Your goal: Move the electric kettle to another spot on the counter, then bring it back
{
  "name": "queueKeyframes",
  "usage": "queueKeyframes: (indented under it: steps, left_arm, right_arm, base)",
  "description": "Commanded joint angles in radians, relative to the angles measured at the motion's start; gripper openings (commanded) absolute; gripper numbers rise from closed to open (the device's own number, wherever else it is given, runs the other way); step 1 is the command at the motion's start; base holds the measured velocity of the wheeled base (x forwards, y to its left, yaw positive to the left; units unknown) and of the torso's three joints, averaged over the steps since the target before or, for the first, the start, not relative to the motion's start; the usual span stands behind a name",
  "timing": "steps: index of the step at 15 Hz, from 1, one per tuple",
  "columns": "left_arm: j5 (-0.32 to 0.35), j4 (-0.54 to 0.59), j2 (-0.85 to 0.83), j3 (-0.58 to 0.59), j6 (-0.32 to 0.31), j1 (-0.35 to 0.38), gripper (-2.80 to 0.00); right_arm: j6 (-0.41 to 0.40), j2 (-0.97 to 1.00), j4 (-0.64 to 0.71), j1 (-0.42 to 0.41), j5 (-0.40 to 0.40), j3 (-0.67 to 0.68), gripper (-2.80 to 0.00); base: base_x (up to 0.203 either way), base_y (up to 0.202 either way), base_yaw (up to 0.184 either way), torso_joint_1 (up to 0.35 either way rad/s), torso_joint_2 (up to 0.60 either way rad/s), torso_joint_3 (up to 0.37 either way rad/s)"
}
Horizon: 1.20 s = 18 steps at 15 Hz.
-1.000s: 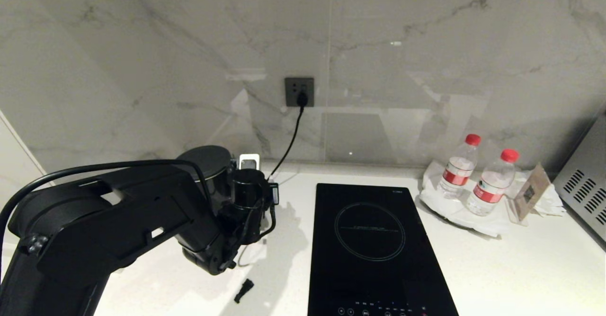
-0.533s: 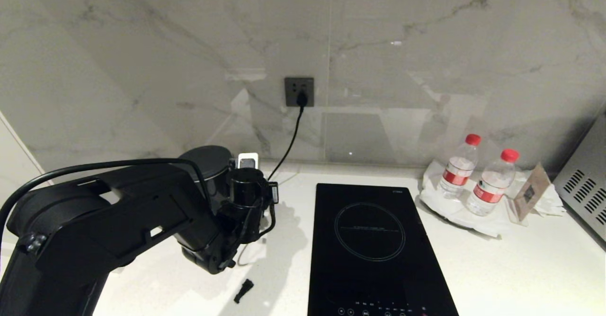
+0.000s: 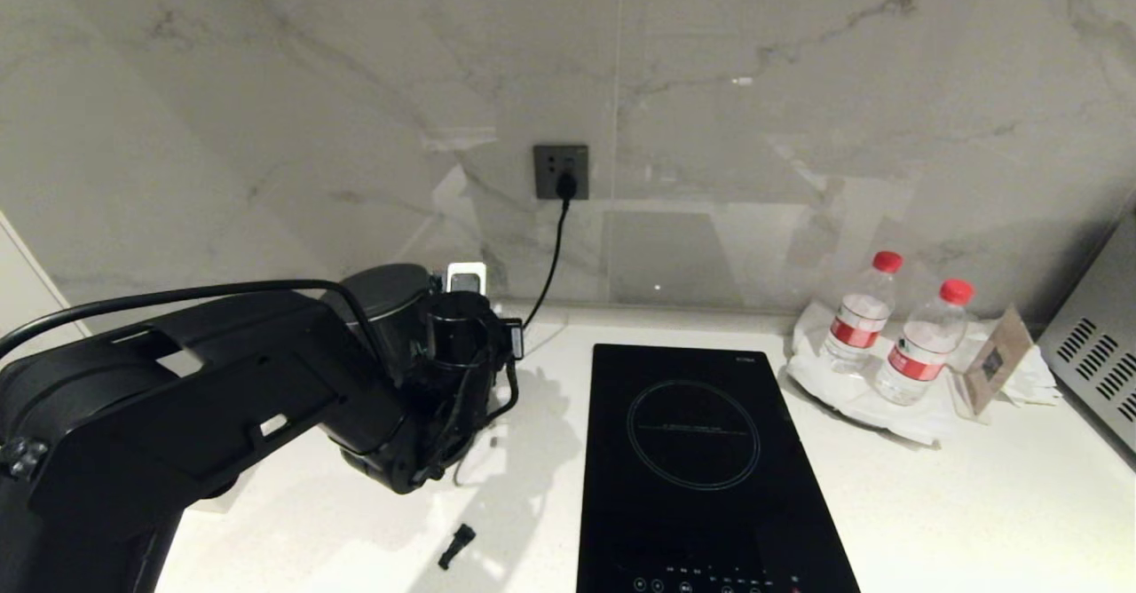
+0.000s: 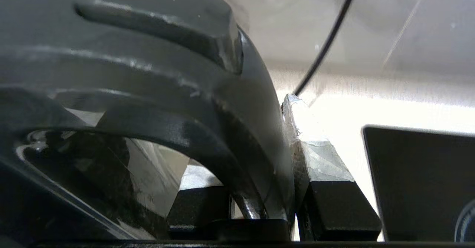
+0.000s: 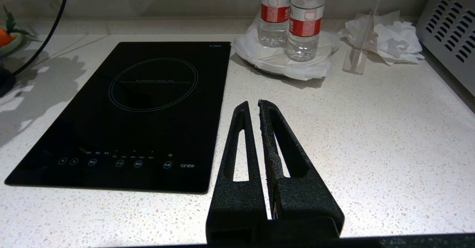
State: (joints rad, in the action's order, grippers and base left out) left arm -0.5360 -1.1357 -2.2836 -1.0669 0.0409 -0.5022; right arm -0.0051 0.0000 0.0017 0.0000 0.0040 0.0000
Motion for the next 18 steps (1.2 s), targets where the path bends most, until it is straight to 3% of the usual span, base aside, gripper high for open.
queueKeyframes:
  steps: [1, 10, 18]
  left_arm:
    - [-0.004, -0.007, 0.010, -0.016, -0.001, 0.008, -2.80]
    - [-0.001, 0.007, 0.083, -0.008, -0.006, 0.014, -2.80]
    - [0.004, -0.005, 0.271, 0.229, -0.041, 0.041, -2.80]
  right_arm:
    - [-0.001, -0.002, 0.000, 0.000, 0.001, 0.000, -2.80]
    - [-0.001, -0.002, 0.000, 0.000, 0.001, 0.000, -2.80]
    - [-0.001, -0.002, 0.000, 0.000, 0.001, 0.000, -2.80]
  base:
    - [0.000, 0.000, 0.000, 0.000, 0.00, 0.000]
    - [0.000, 0.000, 0.000, 0.000, 0.00, 0.000]
    - [0.000, 0.000, 0.000, 0.000, 0.00, 0.000]
